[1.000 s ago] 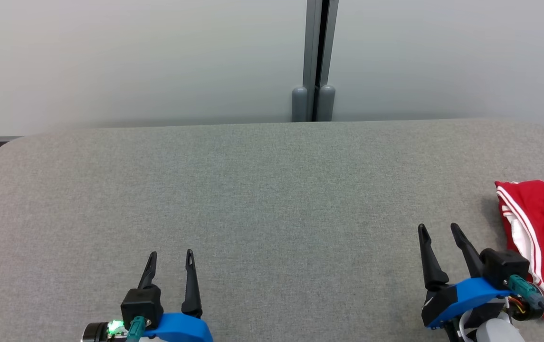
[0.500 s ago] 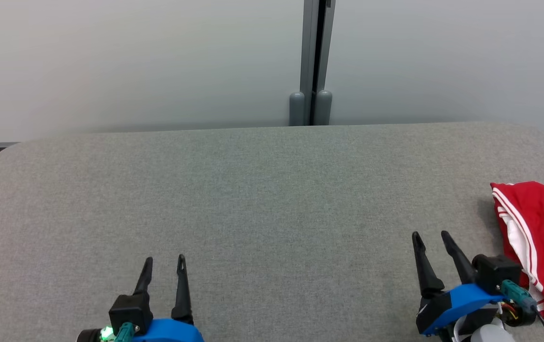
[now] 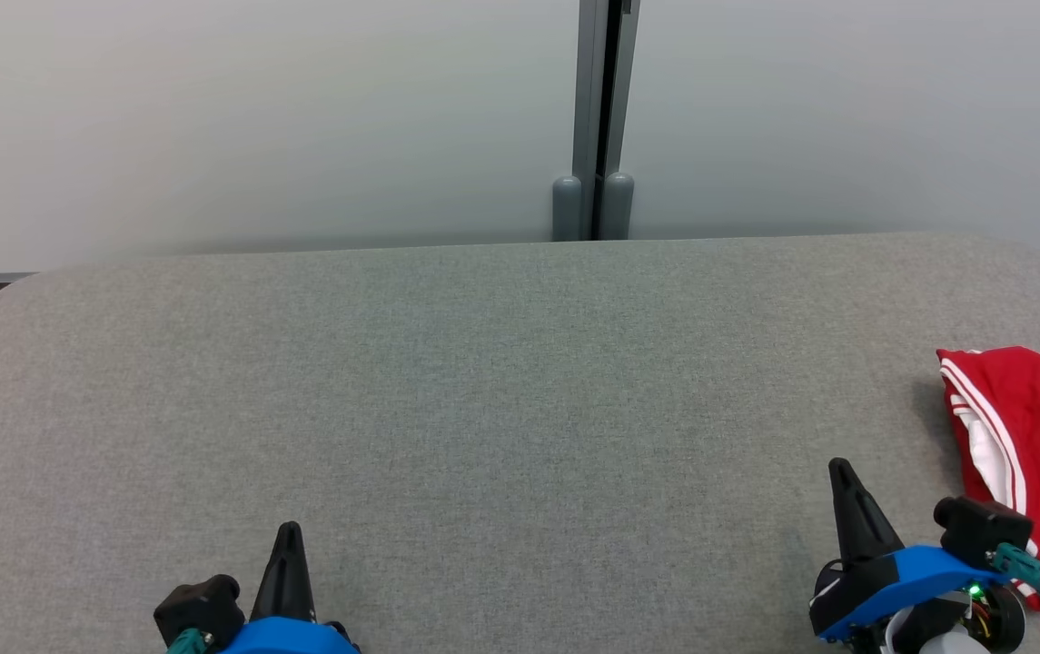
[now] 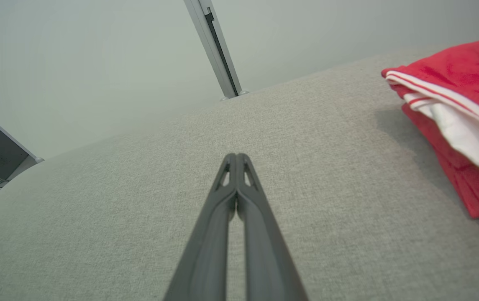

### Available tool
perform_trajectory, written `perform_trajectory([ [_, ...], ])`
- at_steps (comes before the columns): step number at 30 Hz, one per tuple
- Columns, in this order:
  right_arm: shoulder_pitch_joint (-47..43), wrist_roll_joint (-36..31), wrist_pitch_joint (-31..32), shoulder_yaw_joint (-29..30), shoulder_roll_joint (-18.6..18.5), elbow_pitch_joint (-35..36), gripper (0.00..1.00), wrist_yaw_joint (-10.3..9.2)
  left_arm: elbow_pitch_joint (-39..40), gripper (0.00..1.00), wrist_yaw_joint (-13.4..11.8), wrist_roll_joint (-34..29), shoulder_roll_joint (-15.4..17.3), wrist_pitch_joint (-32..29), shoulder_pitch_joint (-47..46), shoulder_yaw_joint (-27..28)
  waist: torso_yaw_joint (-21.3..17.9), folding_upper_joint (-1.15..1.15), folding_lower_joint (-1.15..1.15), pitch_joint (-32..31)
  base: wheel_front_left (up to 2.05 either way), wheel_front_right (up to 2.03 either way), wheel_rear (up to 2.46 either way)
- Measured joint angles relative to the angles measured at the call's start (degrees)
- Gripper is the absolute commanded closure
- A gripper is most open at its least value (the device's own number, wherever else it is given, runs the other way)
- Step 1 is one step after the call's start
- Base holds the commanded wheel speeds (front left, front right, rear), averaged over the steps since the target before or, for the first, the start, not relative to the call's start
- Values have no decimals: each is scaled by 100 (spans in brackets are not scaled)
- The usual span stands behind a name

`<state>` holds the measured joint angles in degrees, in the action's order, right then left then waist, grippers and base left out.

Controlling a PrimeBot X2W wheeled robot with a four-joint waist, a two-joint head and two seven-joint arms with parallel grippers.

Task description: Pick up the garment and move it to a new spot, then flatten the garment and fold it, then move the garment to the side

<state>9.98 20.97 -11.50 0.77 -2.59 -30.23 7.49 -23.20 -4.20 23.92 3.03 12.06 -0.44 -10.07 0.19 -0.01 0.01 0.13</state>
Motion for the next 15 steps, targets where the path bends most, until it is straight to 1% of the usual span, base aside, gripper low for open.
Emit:
perform_trajectory([
  [15,-90,1443,338,102,0,349,100,0,178,100,226,1410,12,-350,-97,280,-2,0,0,1,0,0,0],
])
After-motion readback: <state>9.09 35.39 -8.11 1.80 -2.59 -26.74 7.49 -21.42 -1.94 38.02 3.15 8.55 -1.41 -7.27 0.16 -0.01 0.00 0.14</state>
